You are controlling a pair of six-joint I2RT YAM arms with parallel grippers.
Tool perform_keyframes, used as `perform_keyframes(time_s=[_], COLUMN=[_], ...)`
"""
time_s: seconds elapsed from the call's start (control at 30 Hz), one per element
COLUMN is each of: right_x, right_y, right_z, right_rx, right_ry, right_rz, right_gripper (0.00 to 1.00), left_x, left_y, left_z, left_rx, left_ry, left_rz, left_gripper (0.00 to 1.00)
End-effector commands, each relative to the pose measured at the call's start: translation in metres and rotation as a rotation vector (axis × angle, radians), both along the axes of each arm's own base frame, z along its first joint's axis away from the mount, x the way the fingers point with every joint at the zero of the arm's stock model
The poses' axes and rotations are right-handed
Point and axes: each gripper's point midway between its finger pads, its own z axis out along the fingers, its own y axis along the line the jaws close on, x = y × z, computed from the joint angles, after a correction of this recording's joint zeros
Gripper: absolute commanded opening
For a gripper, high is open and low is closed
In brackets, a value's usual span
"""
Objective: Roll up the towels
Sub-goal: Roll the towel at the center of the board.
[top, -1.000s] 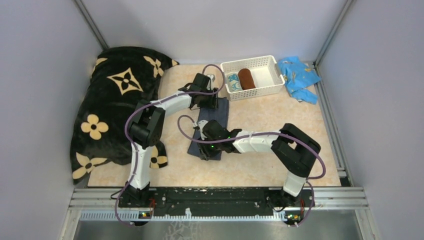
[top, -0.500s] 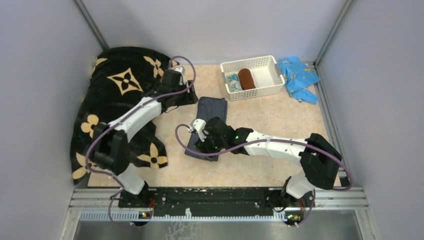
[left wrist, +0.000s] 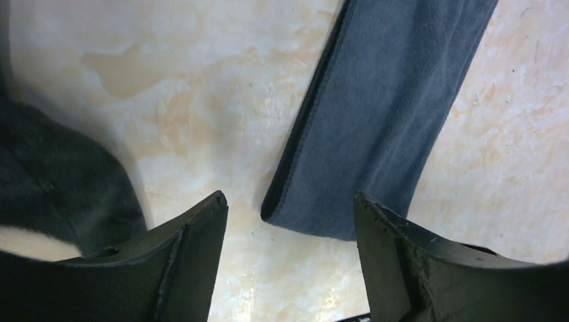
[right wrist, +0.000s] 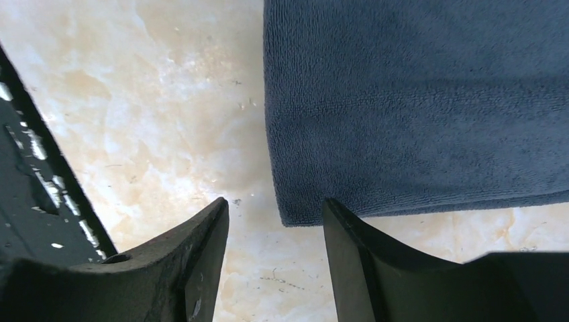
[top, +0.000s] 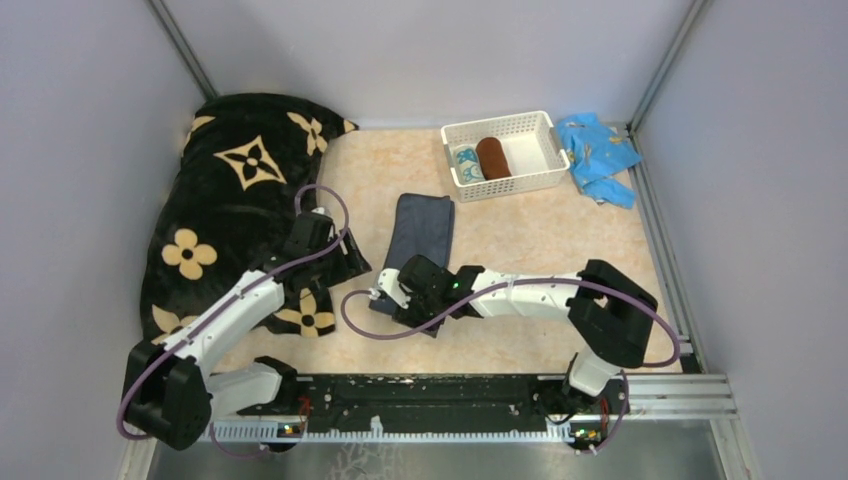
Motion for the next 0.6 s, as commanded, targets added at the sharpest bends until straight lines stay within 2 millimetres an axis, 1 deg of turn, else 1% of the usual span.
perform_keyframes(time_s=[0.0,0.03,0.07,0.1,0.2,0.3,0.4,0.5,0.53,0.57], right_x=[0.001,0.001,0.0,-0.001,-0.005,-0.012,-0.018,-0.024,-0.025,-0.027], right_y=[-0.001,-0.003,-0.006,-0.008,-0.014,-0.023,-0.031,-0.034,-0.034,-0.032], right_z=[-0.01,-0.011,-0.022,-0.028,-0.038,-0.049,-0.058,-0.065,-0.066,-0.067], right_rx=[-0.052,-0.058,-0.088,-0.105,-0.145,-0.182,-0.205,-0.212,-0.214,-0.21], right_ry=[-0.029,-0.028,-0.015,-0.006,0.012,0.04,0.063,0.072,0.074,0.079], right_rz=[0.013,0.013,0.01,0.007,-0.008,-0.033,-0.059,-0.069,-0.071,-0.073], right_gripper=[0.54,0.53,0.53,0.52,0.47,0.45,0.44,0.36,0.31,0.25], left_x=[-0.018,-0.022,-0.026,-0.03,-0.041,-0.047,-0.051,-0.054,-0.055,-0.056], left_y=[-0.008,-0.011,-0.014,-0.016,-0.018,-0.016,-0.017,-0.018,-0.019,-0.02], left_z=[0.0,-0.002,-0.005,-0.009,-0.023,-0.036,-0.041,-0.048,-0.05,-0.052], left_rx=[-0.117,-0.138,-0.154,-0.168,-0.181,-0.177,-0.182,-0.189,-0.193,-0.197], left_ry=[0.04,0.051,0.065,0.083,0.139,0.175,0.196,0.217,0.226,0.235], left_rz=[0.04,0.031,0.023,0.019,0.016,0.027,0.026,0.029,0.032,0.036], left_gripper=[0.74,0.74,0.74,0.74,0.71,0.7,0.69,0.69,0.69,0.69])
